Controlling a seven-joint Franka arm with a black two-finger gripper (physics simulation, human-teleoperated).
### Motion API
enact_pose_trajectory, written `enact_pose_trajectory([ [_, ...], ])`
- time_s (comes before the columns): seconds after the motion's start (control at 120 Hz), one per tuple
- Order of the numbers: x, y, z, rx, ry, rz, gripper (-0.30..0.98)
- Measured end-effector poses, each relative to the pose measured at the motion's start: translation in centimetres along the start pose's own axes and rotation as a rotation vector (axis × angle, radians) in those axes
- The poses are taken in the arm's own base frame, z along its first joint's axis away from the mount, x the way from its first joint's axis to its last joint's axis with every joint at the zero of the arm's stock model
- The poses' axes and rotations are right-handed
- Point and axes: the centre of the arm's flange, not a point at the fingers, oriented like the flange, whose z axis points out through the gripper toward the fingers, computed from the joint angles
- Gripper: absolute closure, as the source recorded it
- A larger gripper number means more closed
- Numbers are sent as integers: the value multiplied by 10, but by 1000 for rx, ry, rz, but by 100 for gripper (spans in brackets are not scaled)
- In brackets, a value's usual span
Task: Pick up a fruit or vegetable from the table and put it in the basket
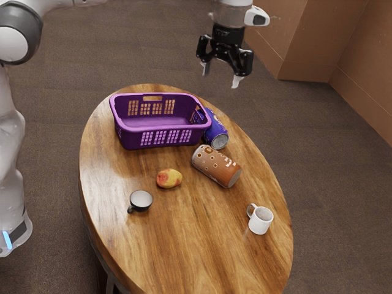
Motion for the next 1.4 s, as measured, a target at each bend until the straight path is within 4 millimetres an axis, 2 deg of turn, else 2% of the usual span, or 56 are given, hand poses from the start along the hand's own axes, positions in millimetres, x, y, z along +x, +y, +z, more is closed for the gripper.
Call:
enact_pose_trajectory([
  [0.2, -4, 6, 8, 25, -25, -472, 0],
  [0.275, -11, 13, 9, 31, -31, -583, 0],
  [0.333, -16, 17, 9, 36, -32, -605, 0],
  [0.425, -15, 24, 21, 54, -48, -558, 0],
  [0.508, -9, 37, 49, 95, -73, -475, 0],
  [0.567, -13, 40, 61, 106, -86, -410, 0],
  [0.6, -22, 35, 74, 118, -102, -374, 0],
  [0.658, -49, 20, 100, 124, -125, -305, 0],
  [0.7, -74, 14, 111, 111, -126, -244, 0],
  [0.75, -98, -3, 124, 92, -125, -192, 0],
  [0.808, -111, -21, 137, 66, -115, -155, 0],
  [0.925, -98, -22, 161, 51, -76, -94, 0],
  [1.042, -89, -14, 167, 21, -33, -2, 0],
  [1.15, -91, -12, 172, -7, -32, 61, 0],
  [1.233, -97, -22, 187, 2, -45, 89, 0],
  [1.4, -78, -23, 231, 36, -76, 121, 1],
])
